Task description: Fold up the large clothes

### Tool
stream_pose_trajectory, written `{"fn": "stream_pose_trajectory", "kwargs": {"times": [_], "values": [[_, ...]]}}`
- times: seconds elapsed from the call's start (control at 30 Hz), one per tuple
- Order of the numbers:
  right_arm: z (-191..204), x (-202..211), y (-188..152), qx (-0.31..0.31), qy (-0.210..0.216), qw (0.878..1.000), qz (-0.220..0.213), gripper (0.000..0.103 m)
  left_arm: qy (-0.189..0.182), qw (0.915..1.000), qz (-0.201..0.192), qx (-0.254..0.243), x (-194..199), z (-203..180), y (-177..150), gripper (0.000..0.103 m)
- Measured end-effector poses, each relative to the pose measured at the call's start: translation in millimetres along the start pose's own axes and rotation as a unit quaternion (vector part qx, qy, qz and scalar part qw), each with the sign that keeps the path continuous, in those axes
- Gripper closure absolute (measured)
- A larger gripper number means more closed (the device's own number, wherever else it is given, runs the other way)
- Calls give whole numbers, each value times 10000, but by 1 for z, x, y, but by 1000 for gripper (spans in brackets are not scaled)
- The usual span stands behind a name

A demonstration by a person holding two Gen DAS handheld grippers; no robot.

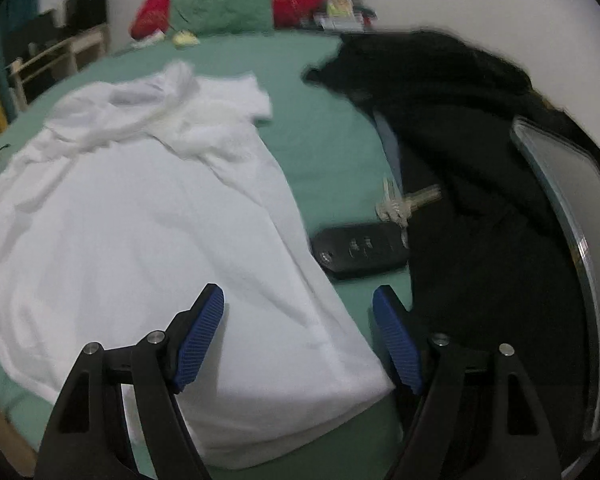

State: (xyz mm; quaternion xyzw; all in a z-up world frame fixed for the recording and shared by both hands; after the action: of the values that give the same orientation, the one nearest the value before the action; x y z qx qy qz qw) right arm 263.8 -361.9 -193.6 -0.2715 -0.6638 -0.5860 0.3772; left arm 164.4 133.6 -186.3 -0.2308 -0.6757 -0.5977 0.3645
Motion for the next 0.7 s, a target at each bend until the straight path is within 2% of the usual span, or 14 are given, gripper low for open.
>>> {"fn": "stream_pose_trajectory", "kwargs": {"times": [0.03, 0.1, 0.13, 0.2, 0.23, 0.27, 0.3, 0.33, 0.37, 0.4, 0.43, 0.47, 0.6, 0.7], "values": [[-3, -9, -5, -231, 271, 9991, 211, 22, 43, 10000, 63, 13, -4, 4, 0, 37], [-5, -5, -5, -396, 407, 9984, 76, 22, 20, 9976, 680, 129, -30, 10, -11, 32], [-3, -5, -5, -365, 428, 9983, 119, 22, 30, 9977, 655, 153, -32, 12, -15, 28], [7, -2, -8, -276, 541, 9981, 124, 23, 154, 9981, 591, 77, -29, 10, -15, 26], [13, -1, -9, -188, 499, 9985, 121, 31, 128, 9981, 592, 75, -28, 9, -16, 26], [19, 0, -9, -109, 491, 9987, 109, 53, 34, 9981, 607, 65, -27, 8, -17, 26], [26, 2, -10, -77, 633, 9979, 81, 65, -38, 9981, 611, 50, -26, 6, -18, 26], [31, 5, -12, -122, 778, 9969, 58, 78, -84, 9980, 624, -3, -24, 4, -20, 30], [35, 6, -14, -131, 790, 9968, 29, 90, -158, 9979, 623, -69, -22, 1, -20, 44], [40, 9, -16, -113, 851, 9963, 10, 96, -266, 9976, 613, -161, -18, -3, -21, 54], [44, 11, -19, -163, 1001, 9948, 25, 99, -357, 9972, 612, -244, -14, -7, -22, 79], [46, 13, -21, -259, 1111, 9935, 5, 99, -475, 9962, 638, -351, -12, -14, -23, 96], [55, 24, -28, -703, 1809, 9809, -84, 99, -890, 9933, 607, -424, 11, -32, -29, 97], [61, 38, -35, -999, 2188, 9704, -222, 100, -983, 9938, 388, -337, 39, -33, -28, 97]]}}
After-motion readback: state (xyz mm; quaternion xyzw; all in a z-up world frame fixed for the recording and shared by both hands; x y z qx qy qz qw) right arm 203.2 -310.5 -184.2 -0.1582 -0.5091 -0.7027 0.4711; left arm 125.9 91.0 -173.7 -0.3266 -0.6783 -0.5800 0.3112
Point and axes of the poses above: each gripper's, at about its wrist camera, not at the fingertips, and x roughly against the way its jaws point, z to its left, y to its top, the point moved 5 cm from there along -x, roughly the way its jaws point, and after that the axes turned 2 degrees about y, right-handed, at the moved point
